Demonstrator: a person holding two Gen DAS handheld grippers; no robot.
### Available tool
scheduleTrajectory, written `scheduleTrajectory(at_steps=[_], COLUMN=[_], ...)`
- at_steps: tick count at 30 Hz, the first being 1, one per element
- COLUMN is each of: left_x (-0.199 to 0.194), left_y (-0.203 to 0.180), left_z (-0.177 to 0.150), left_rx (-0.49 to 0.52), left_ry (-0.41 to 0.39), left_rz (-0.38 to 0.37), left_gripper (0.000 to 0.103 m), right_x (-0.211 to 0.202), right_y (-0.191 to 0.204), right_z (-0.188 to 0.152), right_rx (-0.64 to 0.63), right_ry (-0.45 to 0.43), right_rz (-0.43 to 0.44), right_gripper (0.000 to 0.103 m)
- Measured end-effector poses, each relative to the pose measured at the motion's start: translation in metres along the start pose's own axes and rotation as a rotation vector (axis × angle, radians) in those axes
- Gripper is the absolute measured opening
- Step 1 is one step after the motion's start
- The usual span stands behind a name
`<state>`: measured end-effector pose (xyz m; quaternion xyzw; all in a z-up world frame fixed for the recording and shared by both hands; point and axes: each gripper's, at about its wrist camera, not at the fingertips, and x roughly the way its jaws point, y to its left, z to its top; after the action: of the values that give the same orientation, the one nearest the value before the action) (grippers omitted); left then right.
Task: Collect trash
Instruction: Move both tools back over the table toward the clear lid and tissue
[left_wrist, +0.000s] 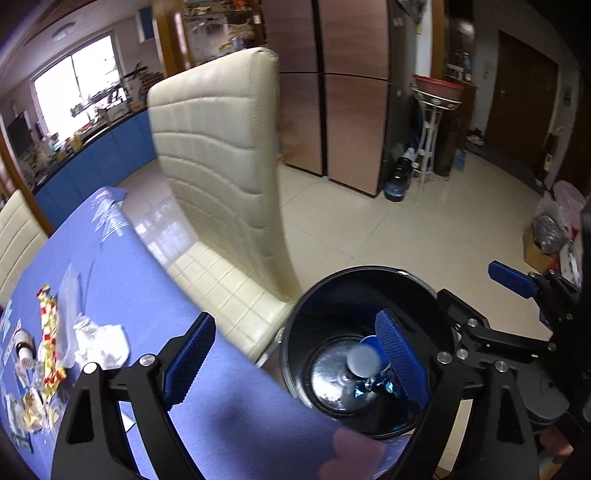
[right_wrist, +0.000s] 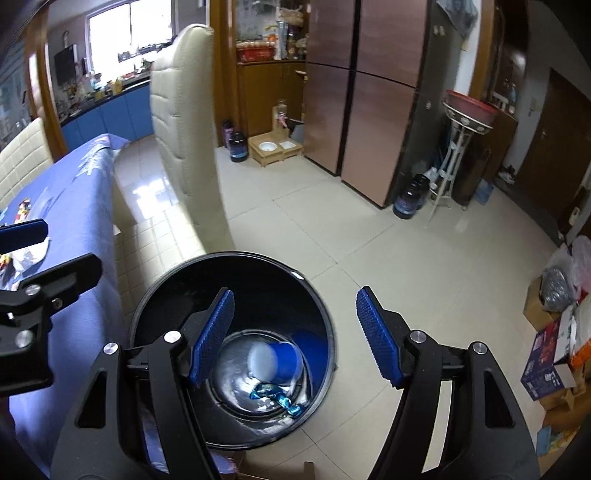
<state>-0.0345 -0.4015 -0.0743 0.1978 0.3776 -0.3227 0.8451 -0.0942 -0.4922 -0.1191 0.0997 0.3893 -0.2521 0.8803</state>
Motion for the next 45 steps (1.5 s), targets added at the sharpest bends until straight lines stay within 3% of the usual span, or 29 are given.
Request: scheduleTrajectory(at_steps=[5, 21, 28, 38, 45], left_x=[-0.009, -0.034, -0.044, -0.052, -0.049], left_y=[0.033, 0.122, 0.172, 0.235, 0.266], left_z=[-0.007, -0.047, -0.075, -0.114, -0.140], left_rx=[-0.062, -0.245, -0.360, -0.483, -0.570], left_ry=[-0.019, -0.019, -0.010, 0.041, 0.076], left_rz=[0.064, 0.159, 0.220, 0.331, 0.348], left_gripper=[0.086, 0.086, 0.086, 0.086, 0.086], right_x=[-0.002, -0.011, -0.015, -0.009, 0.001], right_y=[0.035, 0.129, 0.180, 0.242, 0.270], right_z=[0.005, 0.009, 0.011, 0.013, 0.014], right_rx=[-0.066, -0.190, -0.286, -0.371, -0.402], right_ry=[-0.012, 0.019, -0.005, 0.006, 0.037], right_rz=[0.044, 0.183, 0.230, 0.284, 0.305], right_gripper=[0.069, 0.071, 0.084, 0.090, 0.093])
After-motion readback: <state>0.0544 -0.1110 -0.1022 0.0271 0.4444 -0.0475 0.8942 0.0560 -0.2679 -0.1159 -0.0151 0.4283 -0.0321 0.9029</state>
